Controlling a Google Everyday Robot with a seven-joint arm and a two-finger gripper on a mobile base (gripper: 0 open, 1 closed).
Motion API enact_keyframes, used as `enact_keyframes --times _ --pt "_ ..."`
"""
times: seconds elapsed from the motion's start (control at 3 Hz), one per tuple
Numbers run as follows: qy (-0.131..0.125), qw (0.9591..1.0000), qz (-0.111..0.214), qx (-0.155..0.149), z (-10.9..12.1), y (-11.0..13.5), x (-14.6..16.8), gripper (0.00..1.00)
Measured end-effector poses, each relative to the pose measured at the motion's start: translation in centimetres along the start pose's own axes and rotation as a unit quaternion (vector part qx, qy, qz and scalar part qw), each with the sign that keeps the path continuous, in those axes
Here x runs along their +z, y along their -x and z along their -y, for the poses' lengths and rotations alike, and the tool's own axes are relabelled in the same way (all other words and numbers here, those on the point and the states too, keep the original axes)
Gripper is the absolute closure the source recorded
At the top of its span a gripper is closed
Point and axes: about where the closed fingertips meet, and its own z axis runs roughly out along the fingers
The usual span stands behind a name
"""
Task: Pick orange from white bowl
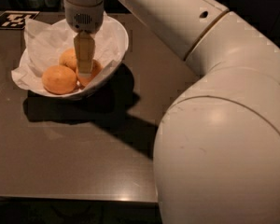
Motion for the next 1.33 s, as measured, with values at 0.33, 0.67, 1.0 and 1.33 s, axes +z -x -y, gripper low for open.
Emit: enact_keyframes --times 0.33,0.67,1.0,1.33 --pt "0.013 0.9999 0.006 0.004 0.3 0.0 0.9 0.28" --pt "0.023 0.9997 0.010 0.006 0.7 0.0 1.5 0.28" --pt "0.033 0.9993 0.015 0.009 0.9 0.0 2.1 0.28" --pt "0.049 0.9986 0.019 0.010 0.9 0.2 3.2 0.28"
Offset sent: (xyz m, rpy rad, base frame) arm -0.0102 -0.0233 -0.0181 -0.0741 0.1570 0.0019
